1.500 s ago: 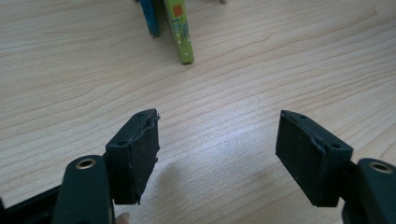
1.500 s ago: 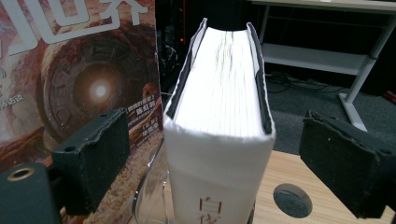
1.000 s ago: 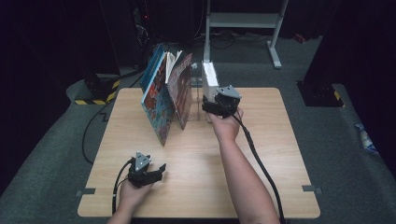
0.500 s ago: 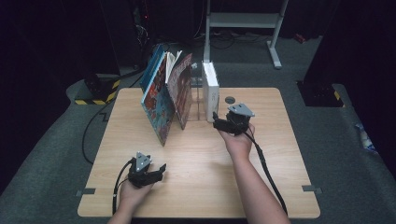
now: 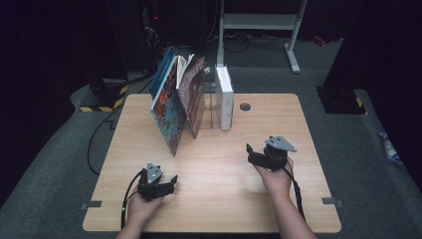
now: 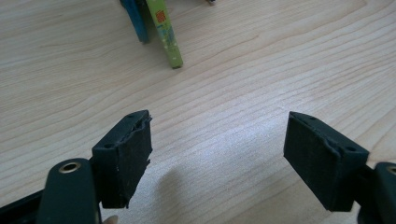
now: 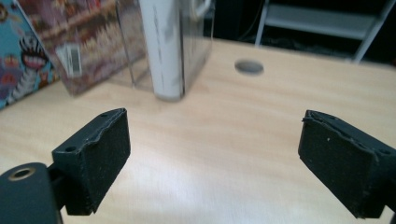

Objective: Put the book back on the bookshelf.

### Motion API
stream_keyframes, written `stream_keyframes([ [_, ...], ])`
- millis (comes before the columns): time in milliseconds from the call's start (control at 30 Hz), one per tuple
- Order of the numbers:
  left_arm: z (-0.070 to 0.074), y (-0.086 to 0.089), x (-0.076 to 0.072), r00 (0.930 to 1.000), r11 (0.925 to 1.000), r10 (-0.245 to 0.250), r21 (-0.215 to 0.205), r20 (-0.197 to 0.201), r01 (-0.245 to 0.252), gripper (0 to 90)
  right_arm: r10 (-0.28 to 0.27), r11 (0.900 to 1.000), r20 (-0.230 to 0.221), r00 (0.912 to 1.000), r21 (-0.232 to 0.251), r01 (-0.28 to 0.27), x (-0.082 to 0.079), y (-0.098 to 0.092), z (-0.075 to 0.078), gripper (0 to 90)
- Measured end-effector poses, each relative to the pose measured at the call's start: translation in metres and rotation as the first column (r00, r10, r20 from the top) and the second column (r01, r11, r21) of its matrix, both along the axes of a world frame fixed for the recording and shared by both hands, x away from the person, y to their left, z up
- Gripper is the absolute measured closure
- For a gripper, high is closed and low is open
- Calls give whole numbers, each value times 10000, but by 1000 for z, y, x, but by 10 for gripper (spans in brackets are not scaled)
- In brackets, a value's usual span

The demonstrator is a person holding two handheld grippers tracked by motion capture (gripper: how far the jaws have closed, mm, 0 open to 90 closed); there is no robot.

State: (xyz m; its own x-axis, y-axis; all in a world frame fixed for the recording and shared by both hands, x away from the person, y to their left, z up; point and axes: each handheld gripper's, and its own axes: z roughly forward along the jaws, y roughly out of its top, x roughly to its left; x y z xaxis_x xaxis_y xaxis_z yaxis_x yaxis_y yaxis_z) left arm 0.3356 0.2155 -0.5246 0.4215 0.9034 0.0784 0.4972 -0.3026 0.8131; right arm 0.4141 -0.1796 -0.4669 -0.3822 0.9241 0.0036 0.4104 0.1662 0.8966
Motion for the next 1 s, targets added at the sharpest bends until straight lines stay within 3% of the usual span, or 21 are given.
stream_keyframes([
  [67, 0, 0, 0, 10000, 10000, -11, 14, 20, 11, 240, -60, 10000, -462, 9989, -5, 60, -9, -9, -6, 90],
  [267, 0, -2, -1, 9999, 9999, 111, 114, 87, -112, 238, -251, 9977, -906, 9956, -644, 193, -38, -38, -34, 89],
  [367, 0, -2, -1, 9999, 9996, 83, 266, 116, -86, 236, -349, 9951, -1537, 9875, -965, 201, -47, -53, -46, 88],
  [433, 0, -3, -2, 9998, 9994, 117, 334, 156, -122, 233, -402, 9905, -1699, 9846, -1367, 169, -53, -60, -53, 89],
  [567, 0, -4, -1, 9999, 9990, 129, 420, 18, -130, 225, -289, 9809, -2491, 9681, -1934, -205, -57, -63, -57, 89],
  [667, -1, -5, 2, 9994, 9985, 322, 453, -156, -314, 229, -30, 9884, -3016, 9534, -1456, -430, -55, -62, -58, 90],
  [767, -3, -7, 6, 9972, 9971, 286, 730, -689, -236, 237, -94, 9881, -2974, 9547, -1493, -367, -56, -61, -57, 100],
  [900, -3, -3, 12, 9894, 9988, 455, -136, -1382, -478, 233, -132, 9891, -2995, 9540, -1440, -315, -55, -62, -57, 103],
  [1000, -3, -3, 12, 9893, 9985, 516, -114, -1367, -536, 228, -160, 9889, -2981, 9544, -1458, -289, -55, -62, -57, 103],
])
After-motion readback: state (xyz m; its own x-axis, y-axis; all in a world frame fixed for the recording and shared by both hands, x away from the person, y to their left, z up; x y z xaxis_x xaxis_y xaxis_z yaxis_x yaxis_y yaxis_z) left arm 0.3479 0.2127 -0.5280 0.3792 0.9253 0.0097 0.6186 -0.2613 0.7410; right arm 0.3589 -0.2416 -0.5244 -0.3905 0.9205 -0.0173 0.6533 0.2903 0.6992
